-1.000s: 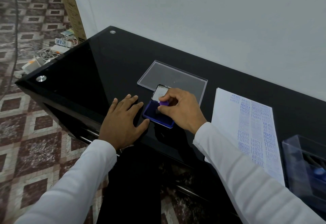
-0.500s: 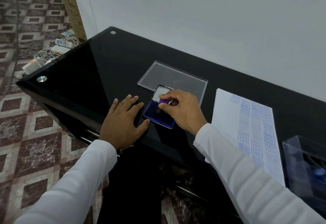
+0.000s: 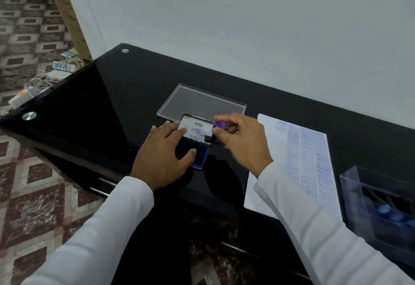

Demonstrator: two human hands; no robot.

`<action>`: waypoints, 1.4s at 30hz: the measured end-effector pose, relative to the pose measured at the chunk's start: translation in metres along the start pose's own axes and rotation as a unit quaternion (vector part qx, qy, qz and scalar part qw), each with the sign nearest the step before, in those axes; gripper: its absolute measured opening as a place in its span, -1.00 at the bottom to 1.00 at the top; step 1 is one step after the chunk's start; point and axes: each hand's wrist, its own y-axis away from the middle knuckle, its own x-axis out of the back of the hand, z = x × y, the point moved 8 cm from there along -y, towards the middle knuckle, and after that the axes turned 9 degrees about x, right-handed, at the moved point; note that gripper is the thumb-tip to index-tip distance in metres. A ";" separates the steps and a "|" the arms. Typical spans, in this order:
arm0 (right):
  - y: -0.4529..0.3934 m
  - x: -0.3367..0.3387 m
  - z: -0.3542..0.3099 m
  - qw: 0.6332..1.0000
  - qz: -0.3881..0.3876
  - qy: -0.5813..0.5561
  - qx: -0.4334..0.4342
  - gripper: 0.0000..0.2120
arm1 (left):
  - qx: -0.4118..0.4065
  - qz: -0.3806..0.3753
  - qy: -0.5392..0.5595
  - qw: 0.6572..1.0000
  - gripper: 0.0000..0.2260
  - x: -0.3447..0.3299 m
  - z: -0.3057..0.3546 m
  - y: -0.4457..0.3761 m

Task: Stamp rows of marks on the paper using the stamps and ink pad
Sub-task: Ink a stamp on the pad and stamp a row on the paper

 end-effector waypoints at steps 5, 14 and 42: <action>0.007 0.054 0.029 0.999 0.038 0.024 -0.029 -0.77 | -0.033 -0.006 0.030 0.999 -0.41 -0.017 0.048 -0.011; 0.019 0.135 0.082 0.988 0.091 0.089 -0.088 -0.79 | -0.103 -0.043 0.040 0.993 -0.41 -0.059 0.130 -0.029; -0.032 0.154 0.137 0.985 0.080 0.107 -0.111 -0.73 | -0.156 -0.108 -0.070 0.979 -0.36 -0.141 0.181 -0.099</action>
